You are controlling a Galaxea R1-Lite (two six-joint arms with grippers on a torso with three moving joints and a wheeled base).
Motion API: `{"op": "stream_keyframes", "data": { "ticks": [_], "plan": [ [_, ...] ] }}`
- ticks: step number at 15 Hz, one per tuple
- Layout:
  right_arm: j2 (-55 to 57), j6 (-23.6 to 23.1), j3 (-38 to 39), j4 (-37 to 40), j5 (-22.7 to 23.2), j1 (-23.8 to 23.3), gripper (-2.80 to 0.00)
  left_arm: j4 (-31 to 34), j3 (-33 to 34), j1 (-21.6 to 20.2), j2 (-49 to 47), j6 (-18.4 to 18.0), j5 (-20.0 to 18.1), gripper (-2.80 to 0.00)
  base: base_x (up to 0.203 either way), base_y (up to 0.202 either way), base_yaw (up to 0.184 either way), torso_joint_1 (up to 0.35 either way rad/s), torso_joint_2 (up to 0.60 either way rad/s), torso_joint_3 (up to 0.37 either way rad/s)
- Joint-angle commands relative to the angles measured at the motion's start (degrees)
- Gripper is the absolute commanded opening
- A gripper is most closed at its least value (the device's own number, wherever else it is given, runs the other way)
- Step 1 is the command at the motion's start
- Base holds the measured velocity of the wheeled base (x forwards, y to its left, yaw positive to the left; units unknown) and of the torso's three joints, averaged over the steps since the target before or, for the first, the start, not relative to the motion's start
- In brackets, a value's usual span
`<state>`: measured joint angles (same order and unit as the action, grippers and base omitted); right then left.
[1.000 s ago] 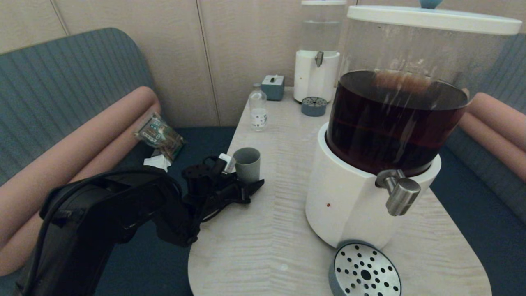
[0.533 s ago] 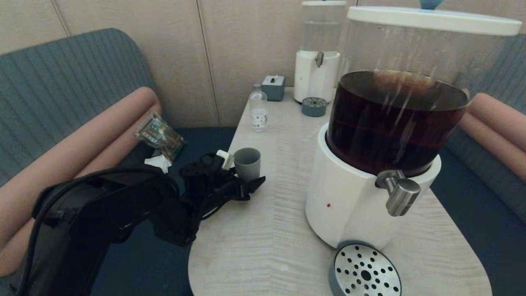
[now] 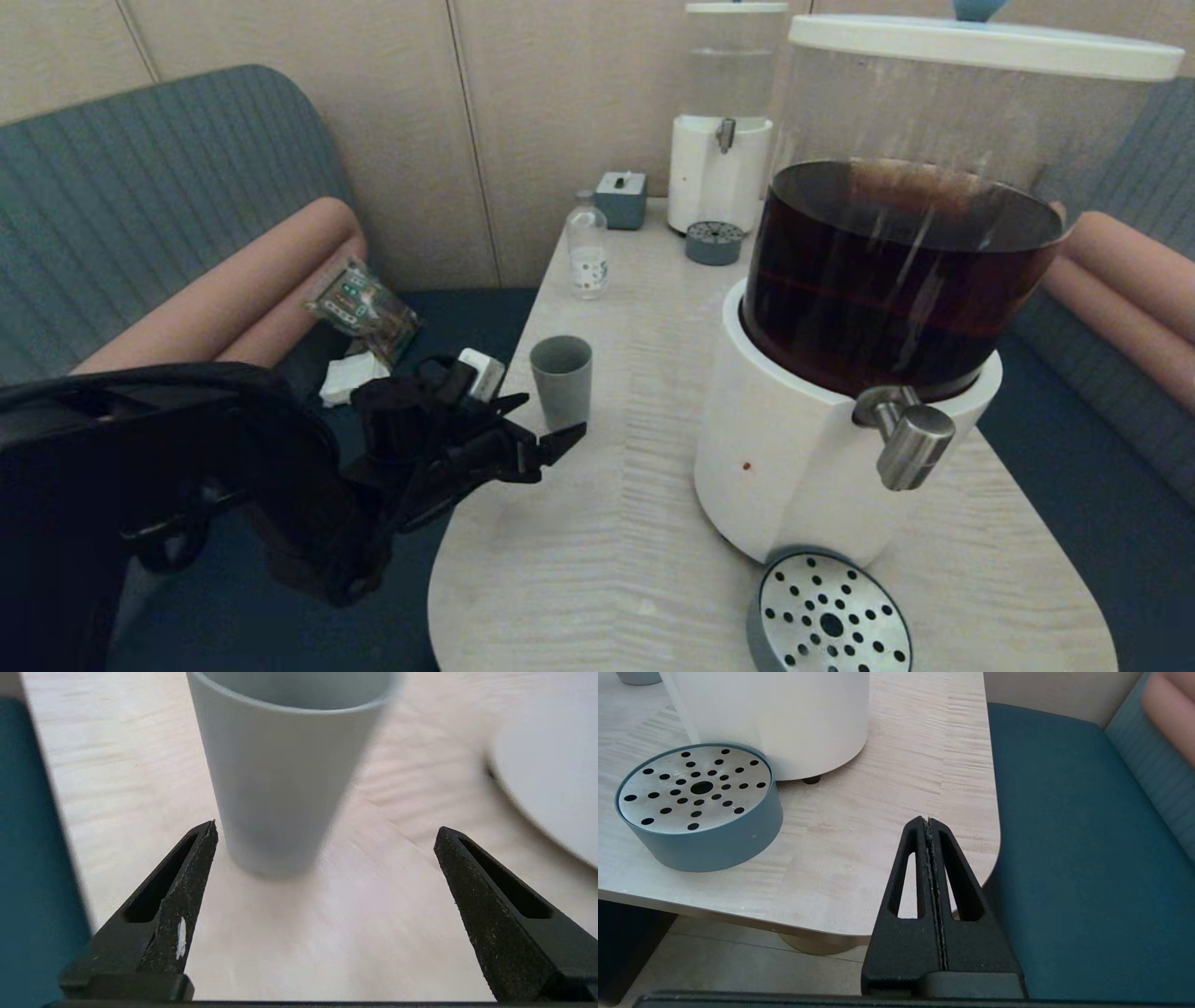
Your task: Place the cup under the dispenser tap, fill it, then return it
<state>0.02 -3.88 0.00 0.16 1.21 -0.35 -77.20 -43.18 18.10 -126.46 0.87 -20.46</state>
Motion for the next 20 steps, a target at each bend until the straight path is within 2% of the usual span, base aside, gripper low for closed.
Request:
{"op": "stream_keyframes", "data": {
  "ticks": [1,5,6,8,10,14,16,20],
  "plan": [
    [-0.11,-0.08,0.53,0.02,0.02,0.0,-2.8,-0.47,5.36,0.0,7.77,0.01,-0.11,0.0,0.0,0.0,0.0,0.0,0.0,0.0],
    [-0.11,-0.02,0.53,0.02,0.02,0.0,-2.8,-0.22,16.91,-0.01,21.23,-0.09,-0.12,0.0,0.0,0.0,0.0,0.0,0.0,0.0],
    [-0.11,-0.04,0.53,0.02,0.02,0.0,-2.8,-0.15,20.14,-0.02,25.1,-0.08,-0.08,-2.8,0.0,0.0,0.0,0.0,0.0,0.0],
    [-0.11,0.01,0.53,0.02,0.02,0.0,-2.8,-0.03,25.52,0.0,32.67,0.13,-0.04,-2.8,0.0,0.0,0.0,0.0,0.0,0.0],
    [-0.11,0.0,0.53,0.02,0.02,0.0,-2.8,0.07,27.71,-0.02,39.84,0.4,0.17,-2.8,0.0,0.0,0.0,0.0,0.0,0.0],
    [-0.11,-0.07,0.53,0.02,0.02,0.0,-2.8,1.24,27.86,-0.4,55.86,0.89,5.69,-2.8,0.0,0.0,0.0,0.0,0.0,0.0],
    [-0.11,-0.08,0.53,0.02,0.02,0.0,-2.8,3.67,28.1,-2.2,65.06,0.9,6.9,-2.8,0.0,0.0,0.0,0.0,0.0,0.0],
    [-0.11,-0.03,0.57,0.02,0.02,0.0,-2.8,10.18,31.52,-9.37,85.03,1.73,7.91,-2.8,0.0,0.0,0.0,0.0,0.0,0.0]
  ]
}}
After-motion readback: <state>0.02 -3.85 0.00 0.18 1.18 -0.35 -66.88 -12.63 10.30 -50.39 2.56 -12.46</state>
